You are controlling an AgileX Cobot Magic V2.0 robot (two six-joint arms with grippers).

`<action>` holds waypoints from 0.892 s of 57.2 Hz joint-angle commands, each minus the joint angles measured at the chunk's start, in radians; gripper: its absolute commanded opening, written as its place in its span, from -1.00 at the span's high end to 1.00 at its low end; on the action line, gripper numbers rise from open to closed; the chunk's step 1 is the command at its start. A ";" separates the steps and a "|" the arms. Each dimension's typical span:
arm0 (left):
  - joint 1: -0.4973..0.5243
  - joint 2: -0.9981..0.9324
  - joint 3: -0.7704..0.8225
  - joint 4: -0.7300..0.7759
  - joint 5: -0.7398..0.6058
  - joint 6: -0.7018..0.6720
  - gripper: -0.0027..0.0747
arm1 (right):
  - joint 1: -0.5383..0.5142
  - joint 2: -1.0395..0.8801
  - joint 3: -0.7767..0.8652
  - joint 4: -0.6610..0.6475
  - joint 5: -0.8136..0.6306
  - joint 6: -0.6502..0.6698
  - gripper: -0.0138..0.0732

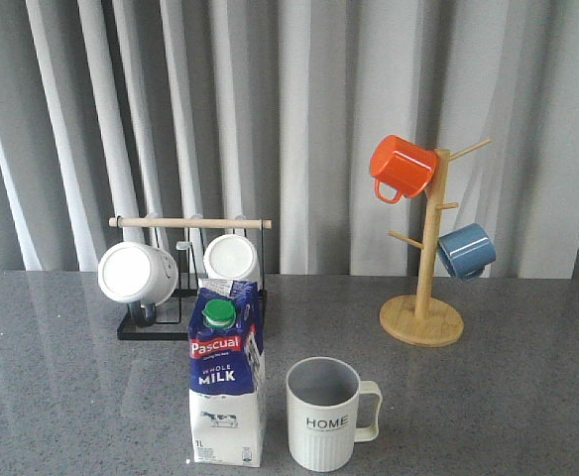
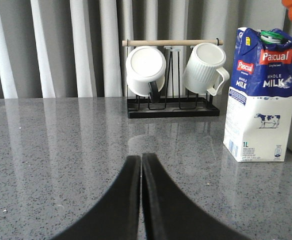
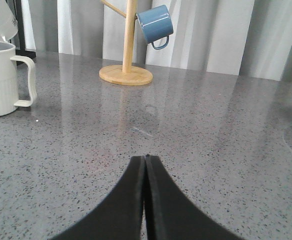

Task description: Place milk next to cup

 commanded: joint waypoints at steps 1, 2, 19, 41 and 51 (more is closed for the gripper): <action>-0.001 -0.011 -0.023 -0.001 -0.072 -0.016 0.95 | -0.007 -0.013 0.010 -0.005 -0.077 -0.008 0.70; -0.001 -0.011 -0.023 -0.001 -0.072 -0.016 0.95 | -0.009 -0.013 0.010 -0.003 -0.077 -0.008 0.70; -0.001 -0.011 -0.023 -0.001 -0.072 -0.016 0.95 | -0.110 -0.013 0.010 -0.001 -0.077 -0.001 0.70; -0.001 -0.011 -0.023 -0.001 -0.072 -0.016 0.95 | -0.105 -0.013 0.010 -0.004 -0.076 -0.002 0.70; -0.001 -0.011 -0.023 -0.001 -0.072 -0.016 0.95 | -0.105 -0.013 0.010 -0.004 -0.076 -0.002 0.70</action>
